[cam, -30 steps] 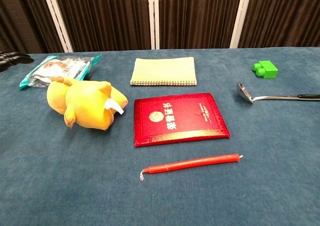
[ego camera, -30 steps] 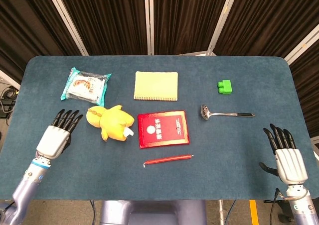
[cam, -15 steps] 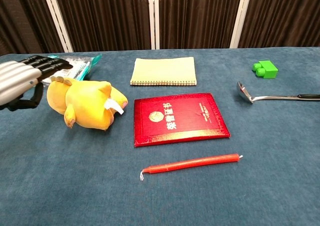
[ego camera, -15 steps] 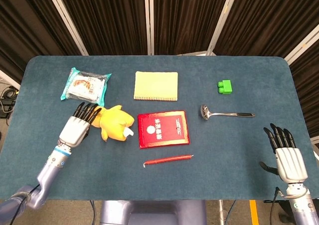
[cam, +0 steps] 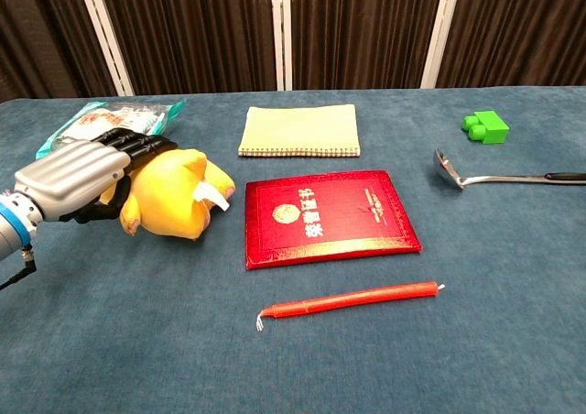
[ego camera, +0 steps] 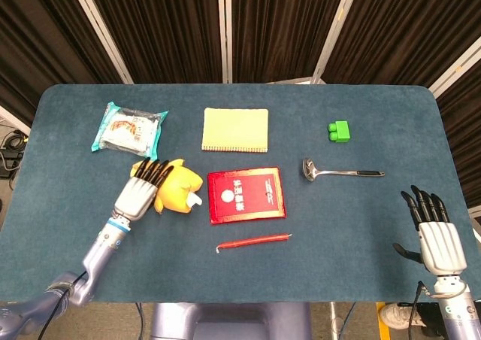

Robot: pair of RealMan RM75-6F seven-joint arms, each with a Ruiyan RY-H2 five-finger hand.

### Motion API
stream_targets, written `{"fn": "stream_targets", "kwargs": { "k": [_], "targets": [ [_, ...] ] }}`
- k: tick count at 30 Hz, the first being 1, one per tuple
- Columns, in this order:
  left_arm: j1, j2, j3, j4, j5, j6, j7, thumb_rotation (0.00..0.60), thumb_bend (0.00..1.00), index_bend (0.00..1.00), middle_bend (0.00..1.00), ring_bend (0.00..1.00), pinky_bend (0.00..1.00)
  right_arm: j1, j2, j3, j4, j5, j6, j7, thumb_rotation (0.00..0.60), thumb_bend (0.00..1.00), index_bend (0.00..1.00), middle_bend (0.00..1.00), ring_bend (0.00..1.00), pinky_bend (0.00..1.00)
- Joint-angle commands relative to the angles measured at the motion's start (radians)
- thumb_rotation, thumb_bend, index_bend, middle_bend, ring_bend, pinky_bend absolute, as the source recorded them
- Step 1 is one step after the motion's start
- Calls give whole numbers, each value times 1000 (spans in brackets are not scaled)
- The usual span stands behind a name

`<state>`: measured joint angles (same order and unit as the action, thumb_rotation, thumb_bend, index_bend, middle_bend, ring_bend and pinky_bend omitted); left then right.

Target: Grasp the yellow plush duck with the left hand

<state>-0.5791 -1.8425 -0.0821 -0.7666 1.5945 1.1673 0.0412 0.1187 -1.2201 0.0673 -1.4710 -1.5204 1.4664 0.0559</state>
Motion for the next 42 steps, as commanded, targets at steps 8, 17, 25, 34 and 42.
{"fn": "stream_targets", "kwargs": {
  "k": [8,17,25,34,42],
  "targets": [
    [-20,-45,14,-15,3,11,-16,600,1000,0,0,0,0,-3,5,-1,-5,-4,8,8,600,78,0,0,0,0],
    [-27,-50,16,-64,8,44,19,600,1000,0,0,0,0,-5,10,0,-7,-7,13,18,600,78,0,0,0,0],
    [-19,-34,1,-107,-11,81,34,600,1000,0,0,0,0,-5,7,-3,-8,-11,13,8,600,79,0,0,0,0],
    [-14,-49,6,-73,-51,29,54,600,1000,0,0,0,0,-4,7,-3,-7,-9,11,9,600,78,0,0,0,0],
    [18,-54,18,-12,-77,27,22,600,1000,0,0,0,0,-3,3,-5,-8,-11,7,0,600,78,0,0,0,0]
  ]
}}
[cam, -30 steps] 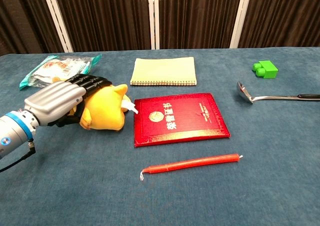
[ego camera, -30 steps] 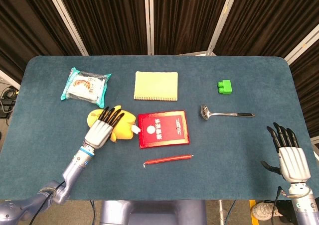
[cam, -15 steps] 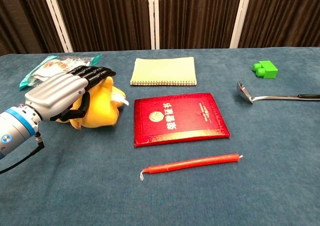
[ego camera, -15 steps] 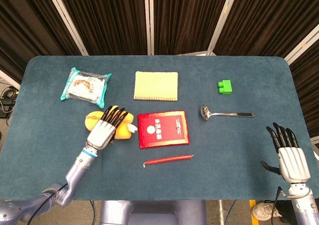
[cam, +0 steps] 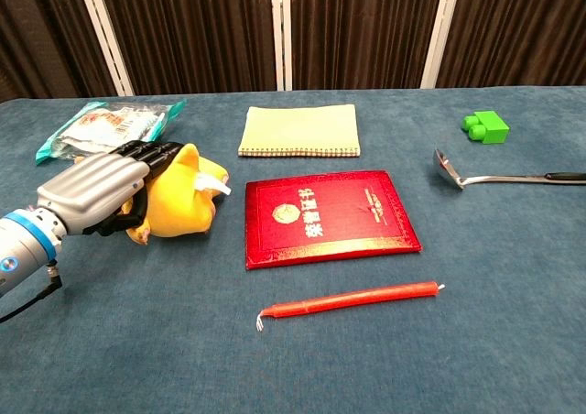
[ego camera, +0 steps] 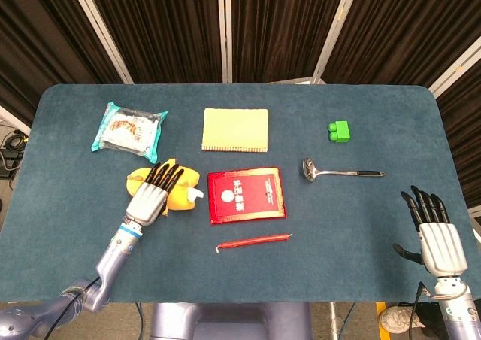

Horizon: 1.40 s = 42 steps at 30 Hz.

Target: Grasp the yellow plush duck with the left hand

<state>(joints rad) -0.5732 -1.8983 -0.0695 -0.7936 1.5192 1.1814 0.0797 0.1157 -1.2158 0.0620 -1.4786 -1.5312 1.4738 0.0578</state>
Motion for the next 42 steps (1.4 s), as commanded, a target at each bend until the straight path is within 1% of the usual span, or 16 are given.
{"fn": "stream_targets", "kwargs": {
  "k": [1,9,14,18,25,32,42],
  "targets": [
    [16,2,7,22,0,20,-25,600,1000,0,0,0,0,0,-1,0,-1,-1,0,-3,600,78,0,0,0,0],
    [46,15,8,81,4,79,-115,600,1000,0,0,0,0,-1,-1,-7,-9,-13,4,-6,600,78,0,0,0,0],
    [46,16,7,108,1,76,-150,600,1000,0,0,0,0,1,-1,-10,-10,-16,0,-8,600,78,0,0,0,0],
    [35,6,5,104,4,73,-141,600,1000,0,0,0,0,0,0,-9,-11,-16,1,-5,600,78,0,0,0,0],
    [20,-21,3,89,20,102,-115,600,1000,0,0,0,0,0,5,-8,-11,-15,3,7,600,78,0,0,0,0],
    [22,-28,0,75,24,128,-103,600,1000,0,0,0,0,-2,8,-7,-12,-16,8,14,600,78,0,0,0,0],
    [33,-44,-15,91,-26,69,-57,600,1000,0,0,0,0,-1,5,-10,-14,-17,3,6,600,78,0,0,0,0]
  ]
}}
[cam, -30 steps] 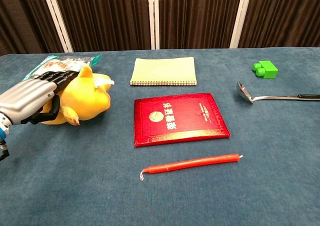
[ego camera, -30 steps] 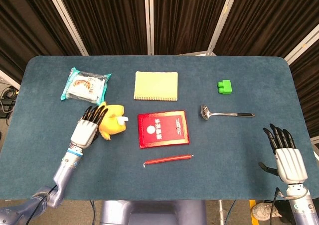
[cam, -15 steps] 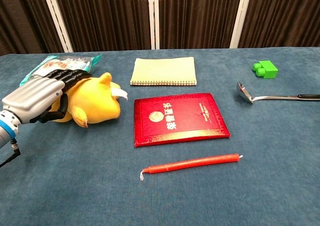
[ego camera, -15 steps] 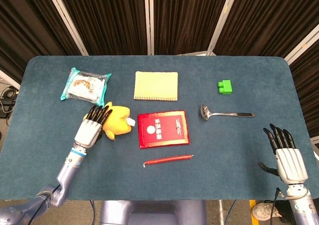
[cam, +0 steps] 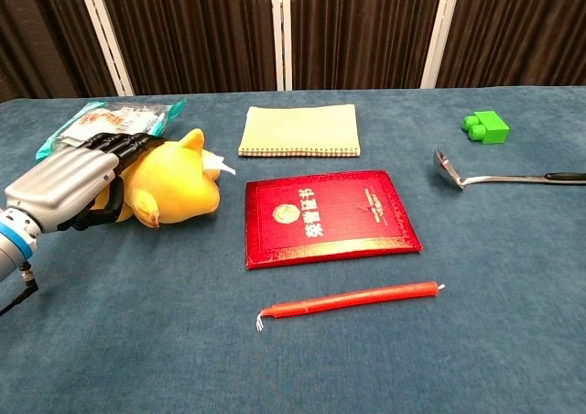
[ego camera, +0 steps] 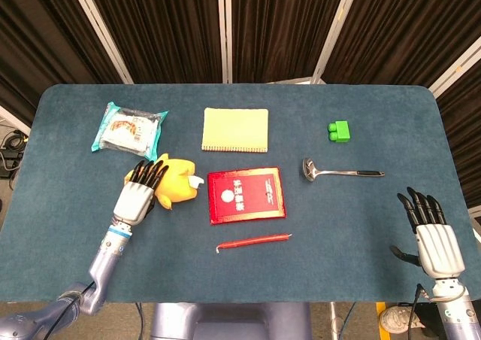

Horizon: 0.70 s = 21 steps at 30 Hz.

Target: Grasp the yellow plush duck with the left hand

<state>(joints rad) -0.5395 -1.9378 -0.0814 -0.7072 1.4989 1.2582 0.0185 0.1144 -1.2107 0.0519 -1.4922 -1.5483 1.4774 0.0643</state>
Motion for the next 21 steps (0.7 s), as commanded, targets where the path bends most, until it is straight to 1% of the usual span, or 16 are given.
{"fn": "stream_targets", "kwargs": {
  "k": [1,5,11,16,21],
  "targets": [
    [-4,-8,-4,8,-8,-16,6,600,1000,0,0,0,0,1,0,0,0,0,-2,-1,600,78,0,0,0,0],
    [-26,-26,-2,19,-3,-42,14,600,1000,0,0,0,0,2,0,-1,0,-2,-3,0,600,79,0,0,0,0],
    [-51,-43,15,-27,47,5,52,600,1000,0,0,0,0,3,0,-1,1,1,-8,1,600,79,0,0,0,0],
    [-58,-28,15,-113,74,52,96,600,1000,0,0,0,0,2,0,-3,-1,-2,-5,-1,600,78,0,0,0,0],
    [-45,25,18,-222,89,93,133,600,1000,0,0,0,0,1,4,-3,-3,-1,-4,3,600,78,0,0,0,0]
  ]
}}
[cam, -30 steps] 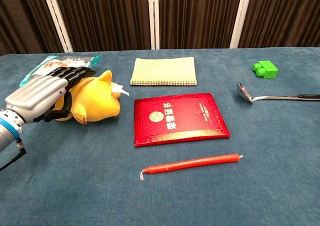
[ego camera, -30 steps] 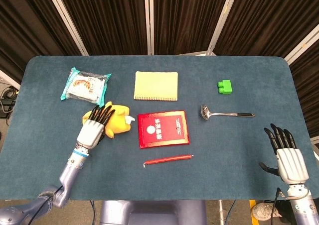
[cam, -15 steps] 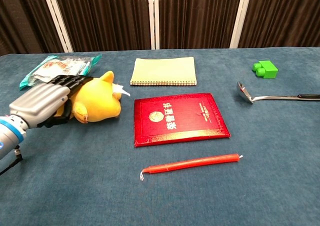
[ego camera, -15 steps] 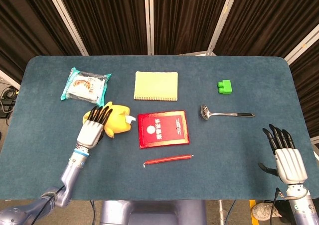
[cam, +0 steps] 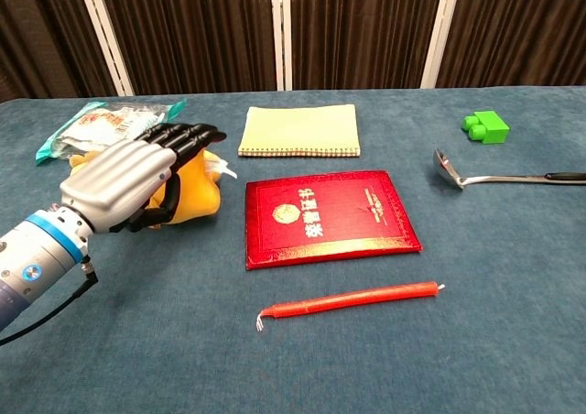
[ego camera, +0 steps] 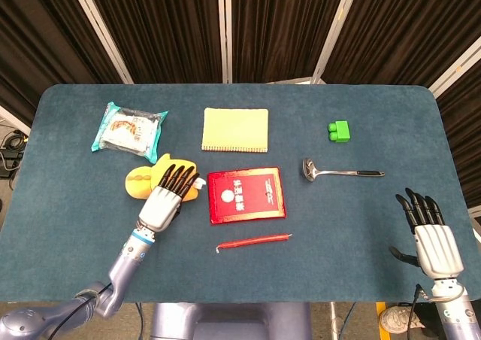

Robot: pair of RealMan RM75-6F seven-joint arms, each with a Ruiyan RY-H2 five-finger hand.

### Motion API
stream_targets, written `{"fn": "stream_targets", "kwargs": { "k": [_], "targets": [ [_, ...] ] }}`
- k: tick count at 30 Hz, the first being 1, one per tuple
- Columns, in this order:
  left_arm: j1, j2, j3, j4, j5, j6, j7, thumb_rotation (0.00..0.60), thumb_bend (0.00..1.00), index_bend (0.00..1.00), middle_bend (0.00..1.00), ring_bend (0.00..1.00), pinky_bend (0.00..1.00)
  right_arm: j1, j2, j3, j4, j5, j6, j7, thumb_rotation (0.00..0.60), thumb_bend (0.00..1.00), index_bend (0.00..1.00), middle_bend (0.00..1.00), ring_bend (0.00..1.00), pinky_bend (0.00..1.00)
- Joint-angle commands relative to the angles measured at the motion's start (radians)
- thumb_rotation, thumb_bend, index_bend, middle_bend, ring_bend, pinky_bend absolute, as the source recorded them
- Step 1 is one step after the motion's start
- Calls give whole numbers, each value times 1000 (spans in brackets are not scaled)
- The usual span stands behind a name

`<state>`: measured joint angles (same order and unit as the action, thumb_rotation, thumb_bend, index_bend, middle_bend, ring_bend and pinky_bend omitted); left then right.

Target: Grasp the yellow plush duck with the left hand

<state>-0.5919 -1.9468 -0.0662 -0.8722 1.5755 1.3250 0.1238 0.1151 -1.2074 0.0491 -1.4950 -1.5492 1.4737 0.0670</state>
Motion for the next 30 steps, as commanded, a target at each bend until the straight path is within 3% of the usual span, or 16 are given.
{"fn": "stream_targets", "kwargs": {
  "k": [1,8,12,13,17,19,23,30],
  "targets": [
    [13,47,3,-77,12,32,34,600,1000,0,0,0,0,0,1,0,-1,0,0,2,600,78,0,0,0,0],
    [67,128,16,-204,6,80,58,600,1000,0,0,0,0,-2,4,0,-3,-1,5,4,600,78,0,0,0,0],
    [179,246,61,-322,-8,177,82,600,986,0,0,0,0,-4,4,0,-5,-4,10,-3,600,78,0,0,0,0],
    [198,272,70,-351,-11,190,97,600,912,0,0,0,0,-4,3,0,-5,-5,11,-5,600,78,0,0,0,0],
    [264,356,90,-435,-38,223,146,600,345,0,0,0,0,-6,2,1,-6,-6,17,-8,600,78,0,0,0,0],
    [296,399,101,-475,-50,239,160,600,223,0,0,0,0,-8,2,3,-7,-7,23,-8,600,79,0,0,0,0],
    [355,454,115,-525,-56,287,169,600,159,0,0,0,0,-11,5,8,-8,-9,37,1,600,78,0,0,0,0],
    [405,489,118,-542,-50,333,163,600,154,0,0,0,0,-12,7,11,-7,-6,40,9,600,78,0,0,0,0]
  ]
}}
